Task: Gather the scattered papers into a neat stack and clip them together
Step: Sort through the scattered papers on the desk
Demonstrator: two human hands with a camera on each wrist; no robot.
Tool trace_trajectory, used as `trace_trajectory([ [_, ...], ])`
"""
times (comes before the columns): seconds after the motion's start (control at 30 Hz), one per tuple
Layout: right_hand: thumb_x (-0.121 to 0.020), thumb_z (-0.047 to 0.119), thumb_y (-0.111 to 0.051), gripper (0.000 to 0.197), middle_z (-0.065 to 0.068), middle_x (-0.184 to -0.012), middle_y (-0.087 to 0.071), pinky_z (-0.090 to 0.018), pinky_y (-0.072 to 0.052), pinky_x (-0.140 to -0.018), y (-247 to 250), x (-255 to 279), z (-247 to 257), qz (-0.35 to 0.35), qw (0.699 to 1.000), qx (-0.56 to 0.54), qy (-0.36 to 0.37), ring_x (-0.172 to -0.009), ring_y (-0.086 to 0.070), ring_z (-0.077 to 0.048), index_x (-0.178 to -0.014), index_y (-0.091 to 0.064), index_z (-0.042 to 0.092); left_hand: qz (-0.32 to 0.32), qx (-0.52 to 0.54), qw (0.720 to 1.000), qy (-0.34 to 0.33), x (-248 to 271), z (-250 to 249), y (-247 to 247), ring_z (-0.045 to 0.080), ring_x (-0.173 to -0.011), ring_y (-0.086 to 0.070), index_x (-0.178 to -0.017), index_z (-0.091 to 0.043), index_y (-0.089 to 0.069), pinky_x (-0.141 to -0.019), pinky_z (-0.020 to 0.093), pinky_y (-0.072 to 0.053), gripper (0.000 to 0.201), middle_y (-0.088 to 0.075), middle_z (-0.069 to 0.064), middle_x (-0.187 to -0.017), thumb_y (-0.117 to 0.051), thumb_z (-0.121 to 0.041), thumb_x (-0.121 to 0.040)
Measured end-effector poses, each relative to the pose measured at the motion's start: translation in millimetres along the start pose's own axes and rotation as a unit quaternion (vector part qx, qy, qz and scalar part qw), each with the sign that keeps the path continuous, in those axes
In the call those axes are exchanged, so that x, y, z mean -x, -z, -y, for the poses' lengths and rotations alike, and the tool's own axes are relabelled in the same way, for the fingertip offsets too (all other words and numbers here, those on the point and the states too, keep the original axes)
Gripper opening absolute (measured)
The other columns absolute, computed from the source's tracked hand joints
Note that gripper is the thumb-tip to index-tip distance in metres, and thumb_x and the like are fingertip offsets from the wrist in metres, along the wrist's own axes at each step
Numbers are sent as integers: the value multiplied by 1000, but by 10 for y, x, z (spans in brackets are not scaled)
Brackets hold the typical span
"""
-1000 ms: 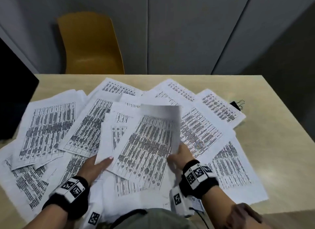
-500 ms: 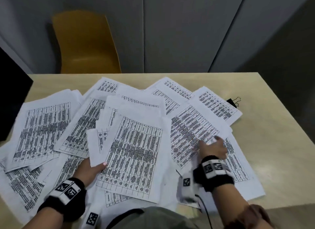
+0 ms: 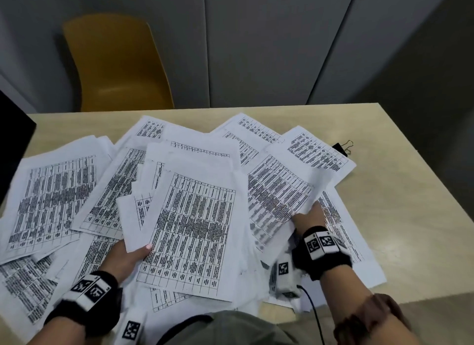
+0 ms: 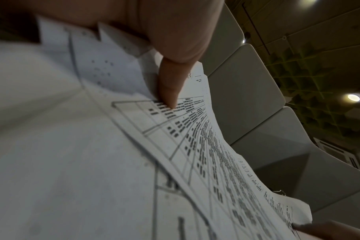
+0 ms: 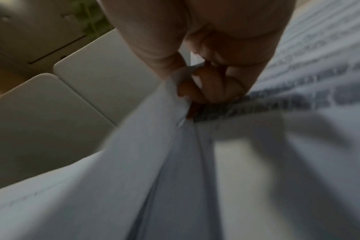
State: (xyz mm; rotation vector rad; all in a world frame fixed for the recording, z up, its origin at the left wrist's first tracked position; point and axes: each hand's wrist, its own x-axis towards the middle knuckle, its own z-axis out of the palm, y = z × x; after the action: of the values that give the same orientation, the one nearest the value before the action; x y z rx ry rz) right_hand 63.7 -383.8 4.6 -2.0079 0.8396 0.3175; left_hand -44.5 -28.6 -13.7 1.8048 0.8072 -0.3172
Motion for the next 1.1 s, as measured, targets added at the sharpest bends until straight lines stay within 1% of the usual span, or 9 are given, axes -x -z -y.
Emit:
trace_trajectory([
  [0.1,-84,-2,-51,38,-20,-108,-54,-33,-39,-73,216,-162,-4,-10,995,90,32,-103,-54,-35,-120,-40,0,-1,16,1000,13,-9,16,13,35,-122,-48,-133,-2,-43,-106,49,-33,50,-52,21,-133,-60,-14,-87],
  [0.17,-80,9,-55,42,-21,-117,-51,-42,-43,-88,329,-223,-48,-52,982,176,37,-112,-48,-39,-120,-41,7,-5,18,1000,23,-16,32,13,35,-122,-48,-132,-3,-44,-106,50,-33,49,-53,21,-133,-59,-16,-87],
  [0.23,-73,29,-66,60,-21,-131,-38,-51,-31,-104,414,-242,-109,-102,968,230,18,-123,-34,-40,-125,-38,15,-8,17,999,27,-30,42,4,35,-117,-51,-130,-2,-46,-105,49,-34,48,-55,22,-130,-60,-17,-87],
  [0.33,-69,45,-73,87,-24,-140,-26,-54,-25,-107,495,-248,-147,-113,973,204,-5,-129,-25,-42,-136,-27,16,-8,14,999,30,-38,33,-5,30,-104,-52,-125,3,-50,-99,44,-36,44,-57,24,-124,-61,-13,-86],
  [0.57,-74,42,-71,77,-20,-130,-50,-35,-43,-86,337,-196,-149,8,986,161,29,-116,-51,-36,-129,-33,5,-16,14,999,29,-34,20,-18,34,-109,-52,-123,5,-51,-100,46,-37,43,-58,25,-122,-62,-11,-85],
  [0.77,-73,38,-73,80,-22,-136,-34,-45,-40,-97,89,24,-73,-89,992,88,26,-119,-43,-41,-131,-30,5,-20,20,999,32,-40,11,-10,34,-108,-54,-121,6,-52,-101,47,-37,42,-59,25,-121,-63,-10,-84],
  [0.93,-73,34,-75,73,-22,-126,-51,-45,-49,-90,-119,146,-52,-61,998,-13,-2,-111,-54,-39,-124,-30,8,-18,6,999,27,-18,7,-2,37,-112,-54,-121,2,-53,-101,50,-39,42,-59,23,-120,-64,-15,-84],
  [1.03,-74,30,-75,82,-17,-141,-43,-43,-41,-102,-213,198,-118,-5,999,-43,-10,-125,-46,-35,-138,-31,6,-15,1,1000,19,1,-1,-3,32,-104,-55,-121,1,-53,-99,48,-40,42,-61,18,-112,-64,-16,-84],
  [1.1,-74,24,-75,74,-18,-137,-49,-39,-42,-101,-231,204,-123,25,996,-85,-8,-119,-51,-32,-136,-39,1,-14,4,1000,19,6,-4,-1,29,-101,-54,-121,1,-53,-98,45,-39,41,-60,16,-107,-63,-14,-84],
])
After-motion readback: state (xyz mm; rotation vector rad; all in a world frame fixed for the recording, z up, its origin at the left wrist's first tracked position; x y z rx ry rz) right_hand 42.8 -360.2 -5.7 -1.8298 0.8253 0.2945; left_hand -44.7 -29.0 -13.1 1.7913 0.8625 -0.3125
